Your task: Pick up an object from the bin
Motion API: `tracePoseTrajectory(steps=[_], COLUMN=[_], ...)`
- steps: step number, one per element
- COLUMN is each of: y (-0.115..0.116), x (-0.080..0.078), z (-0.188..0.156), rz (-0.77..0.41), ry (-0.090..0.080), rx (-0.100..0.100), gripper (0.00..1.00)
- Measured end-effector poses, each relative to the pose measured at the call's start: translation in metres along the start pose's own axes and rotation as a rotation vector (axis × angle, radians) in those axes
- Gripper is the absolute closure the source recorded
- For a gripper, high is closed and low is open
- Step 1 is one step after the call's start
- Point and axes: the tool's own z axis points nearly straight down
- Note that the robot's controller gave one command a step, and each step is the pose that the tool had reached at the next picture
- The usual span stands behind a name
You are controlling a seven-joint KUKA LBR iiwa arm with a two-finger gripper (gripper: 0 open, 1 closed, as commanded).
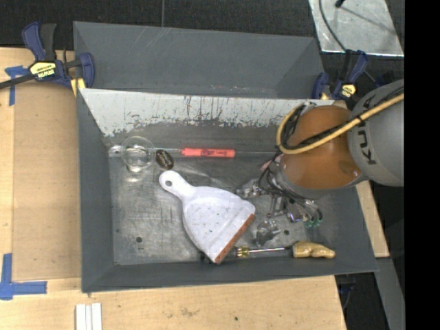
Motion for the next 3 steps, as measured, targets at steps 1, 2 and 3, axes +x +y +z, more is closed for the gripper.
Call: tracePoseTrajectory(steps=[1, 2, 3], y=[0.042, 0.042, 0.054], x=[-0.011, -0.011, -0.006], z=[0.008, 0.008, -0.15], rz=[0.031, 0.03, 0.032], ry=[-0.004, -0.004, -0.006], rx=[0.0, 0.0, 0.0], gripper=[1.0, 1.0, 1.0])
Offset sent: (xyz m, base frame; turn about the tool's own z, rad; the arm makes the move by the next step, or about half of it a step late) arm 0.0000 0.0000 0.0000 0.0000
